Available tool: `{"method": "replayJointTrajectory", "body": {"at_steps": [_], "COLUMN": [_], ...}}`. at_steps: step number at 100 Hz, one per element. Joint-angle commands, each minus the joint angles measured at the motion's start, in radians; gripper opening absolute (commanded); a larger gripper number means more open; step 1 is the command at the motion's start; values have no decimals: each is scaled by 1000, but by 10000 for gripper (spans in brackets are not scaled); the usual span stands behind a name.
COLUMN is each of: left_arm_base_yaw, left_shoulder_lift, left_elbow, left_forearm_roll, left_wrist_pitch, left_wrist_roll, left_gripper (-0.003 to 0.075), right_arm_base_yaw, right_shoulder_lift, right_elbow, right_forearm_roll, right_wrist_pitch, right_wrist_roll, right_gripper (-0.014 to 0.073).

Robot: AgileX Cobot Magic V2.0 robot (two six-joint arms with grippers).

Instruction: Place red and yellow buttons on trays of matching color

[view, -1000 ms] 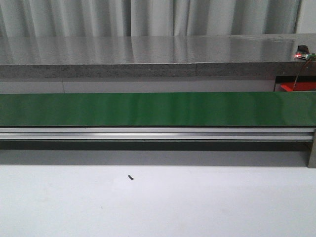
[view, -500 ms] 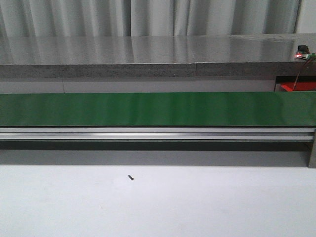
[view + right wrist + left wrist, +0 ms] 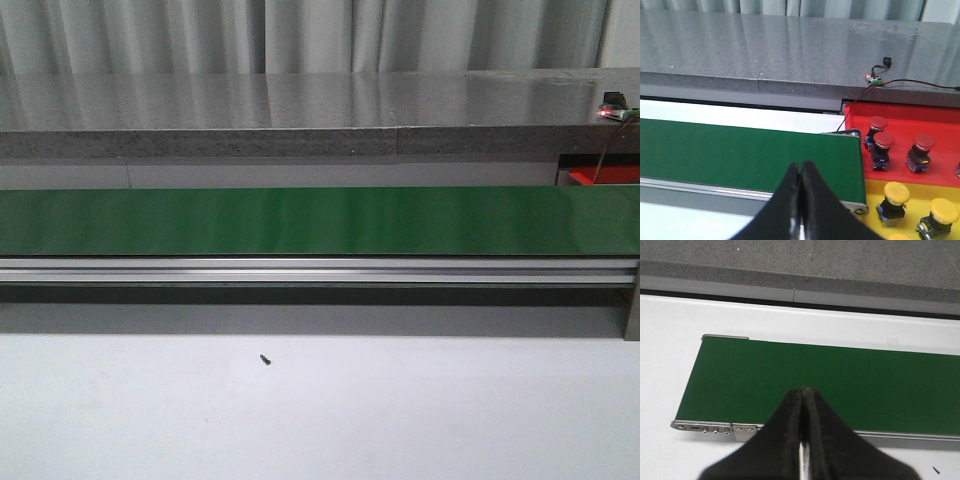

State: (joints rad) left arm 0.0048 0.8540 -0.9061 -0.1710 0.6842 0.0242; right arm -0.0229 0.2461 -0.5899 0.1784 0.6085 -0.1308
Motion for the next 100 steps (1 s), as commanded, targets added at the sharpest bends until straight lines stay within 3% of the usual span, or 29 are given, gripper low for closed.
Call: {"method": "replayJointTrajectory", "body": {"at_steps": [1,15,43,76,100], "left_arm_base_yaw": [-7,-7,-7,-7,-7], "left_shoulder_lift": [19,71,69,38,38], "left_elbow": [-25,-30,-26,-26,-26], "left_forearm_roll": [-17,-113,-107,-107,-107], "left_wrist_pitch": [-73,-77,-120,-128,-126], "left_wrist_roll": [-5,-10,-8,-8,-8], "left_gripper": [-20,-20,-20,-20,-20], "right_arm_base_yaw": [1,1,1,-2,-3], "right_shoulder_lift": [11,11,12,-68,-286], "right_elbow": [-24,-24,6,246,448], "right_forearm_roll": [9,9,9,-113,-161], "right_wrist_pitch": [-82,-82,-88,-306,-370], "right_wrist_roll": [-8,-8,-8,-8,-8], "right_gripper": [-106,-106,-106,-106,-106]}}
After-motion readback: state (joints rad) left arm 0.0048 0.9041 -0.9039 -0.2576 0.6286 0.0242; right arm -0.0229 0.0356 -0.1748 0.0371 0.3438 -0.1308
